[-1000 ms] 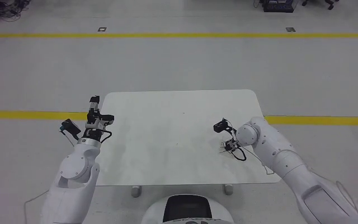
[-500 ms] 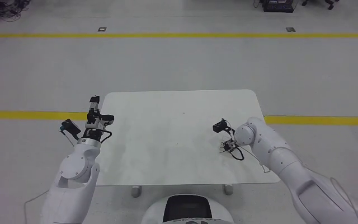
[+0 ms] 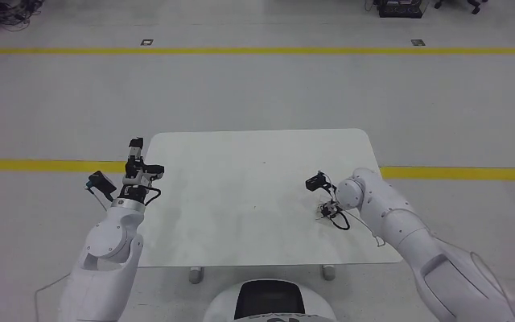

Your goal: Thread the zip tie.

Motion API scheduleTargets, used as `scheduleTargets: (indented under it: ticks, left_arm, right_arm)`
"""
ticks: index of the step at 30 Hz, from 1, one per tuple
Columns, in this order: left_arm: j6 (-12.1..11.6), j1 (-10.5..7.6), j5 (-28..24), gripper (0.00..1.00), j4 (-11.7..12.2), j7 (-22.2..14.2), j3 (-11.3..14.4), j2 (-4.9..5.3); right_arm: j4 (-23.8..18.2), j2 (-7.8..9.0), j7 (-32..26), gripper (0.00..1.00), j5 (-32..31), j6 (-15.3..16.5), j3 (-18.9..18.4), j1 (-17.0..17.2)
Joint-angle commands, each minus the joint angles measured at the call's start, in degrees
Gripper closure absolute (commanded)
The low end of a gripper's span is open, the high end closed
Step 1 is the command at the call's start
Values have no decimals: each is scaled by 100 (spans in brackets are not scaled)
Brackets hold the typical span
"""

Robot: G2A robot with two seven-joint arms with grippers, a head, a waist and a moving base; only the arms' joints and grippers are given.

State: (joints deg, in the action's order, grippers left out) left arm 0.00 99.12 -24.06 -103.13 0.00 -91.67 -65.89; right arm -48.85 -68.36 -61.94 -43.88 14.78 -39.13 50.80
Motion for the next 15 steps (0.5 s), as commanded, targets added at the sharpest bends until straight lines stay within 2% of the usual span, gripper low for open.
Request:
scheduleTargets:
  ticks: [1,8,11,15]
  left_arm:
    - [0,0,0,0,0,0,0,0]
    - [0,0,0,0,0,0,0,0]
    - [0,0,0,0,0,0,0,0]
    - [0,0,0,0,0,0,0,0]
  right_arm:
    - [45,-24,4,86,-9,-1,25,-23]
    - [207,-112,19,88,-26,14,103,-117]
    - [280,-147,19,96,-20,34,127,-154]
    - [365,-179,41,100,-8,50,132,-194]
